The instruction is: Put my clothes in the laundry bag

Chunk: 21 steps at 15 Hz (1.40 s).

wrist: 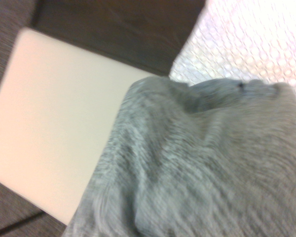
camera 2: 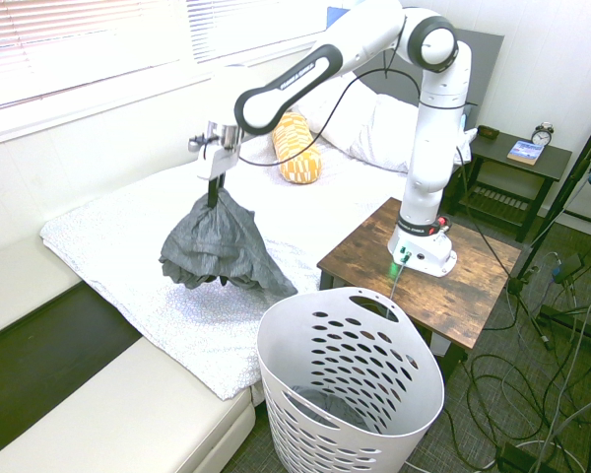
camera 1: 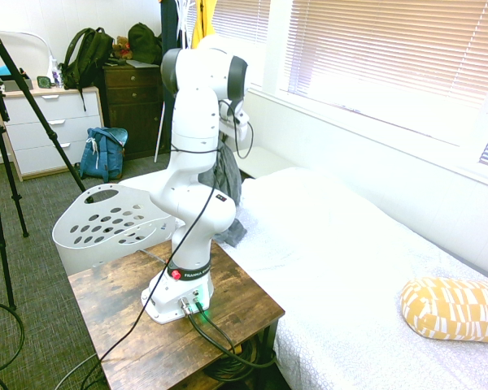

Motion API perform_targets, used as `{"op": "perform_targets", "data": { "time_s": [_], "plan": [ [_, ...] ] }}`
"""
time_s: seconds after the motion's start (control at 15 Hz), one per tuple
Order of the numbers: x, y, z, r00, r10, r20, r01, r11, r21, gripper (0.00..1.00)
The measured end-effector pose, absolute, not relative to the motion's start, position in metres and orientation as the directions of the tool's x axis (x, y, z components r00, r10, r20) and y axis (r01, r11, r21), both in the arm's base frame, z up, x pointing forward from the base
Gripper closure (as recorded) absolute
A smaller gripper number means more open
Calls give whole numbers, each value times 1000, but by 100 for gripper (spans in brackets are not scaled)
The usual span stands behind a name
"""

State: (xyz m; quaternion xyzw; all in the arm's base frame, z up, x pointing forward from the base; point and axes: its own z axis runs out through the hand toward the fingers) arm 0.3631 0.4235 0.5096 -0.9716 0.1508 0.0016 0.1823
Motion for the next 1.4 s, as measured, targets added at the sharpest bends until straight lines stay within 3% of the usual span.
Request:
{"op": "perform_targets", "data": {
  "time_s": [0.2,0.73,1.07,1.33,1.4],
  "plan": [
    [292,455,592,972,-234,-14,-220,-893,-393,100],
    [93,522,634,999,-45,-8,-44,-919,-393,100],
    [12,466,604,1000,22,-2,20,-935,-354,100],
    [-28,425,537,998,59,-4,56,-957,-285,100],
    [-40,420,512,997,73,-6,69,-963,-262,0]
  ]
}}
